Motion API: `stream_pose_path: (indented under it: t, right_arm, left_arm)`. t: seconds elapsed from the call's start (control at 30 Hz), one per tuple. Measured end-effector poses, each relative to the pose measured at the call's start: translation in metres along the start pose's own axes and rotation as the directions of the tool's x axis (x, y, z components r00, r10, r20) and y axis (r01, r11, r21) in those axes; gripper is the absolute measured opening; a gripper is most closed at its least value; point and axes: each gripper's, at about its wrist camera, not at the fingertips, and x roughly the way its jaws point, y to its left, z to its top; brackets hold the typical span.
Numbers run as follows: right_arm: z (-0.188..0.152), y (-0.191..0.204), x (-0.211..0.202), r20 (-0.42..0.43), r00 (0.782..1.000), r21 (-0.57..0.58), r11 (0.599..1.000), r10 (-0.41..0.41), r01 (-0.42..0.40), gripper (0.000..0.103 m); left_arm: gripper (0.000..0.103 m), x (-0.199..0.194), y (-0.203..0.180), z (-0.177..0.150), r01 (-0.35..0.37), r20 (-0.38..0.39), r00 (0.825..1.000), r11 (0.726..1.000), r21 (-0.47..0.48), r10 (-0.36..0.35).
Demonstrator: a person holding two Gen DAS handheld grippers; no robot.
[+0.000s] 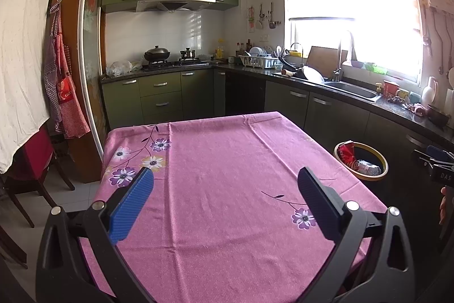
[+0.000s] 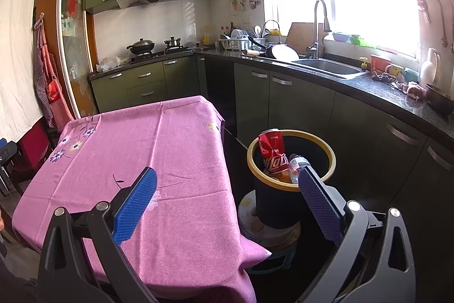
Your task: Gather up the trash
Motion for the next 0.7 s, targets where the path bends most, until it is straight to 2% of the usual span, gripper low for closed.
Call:
stream_pose_path:
  t: [0.7]
  right_arm:
    - [-0.0012,0.0022,0.0022,-0.003,1.000,-0.003,1.000,0.002,-0.002,0.098]
  left_arm:
    - [0.097,0.0041,-0.0004,-0.0050,0.010,-0.011,1.000,1.000,0.008,-0.009]
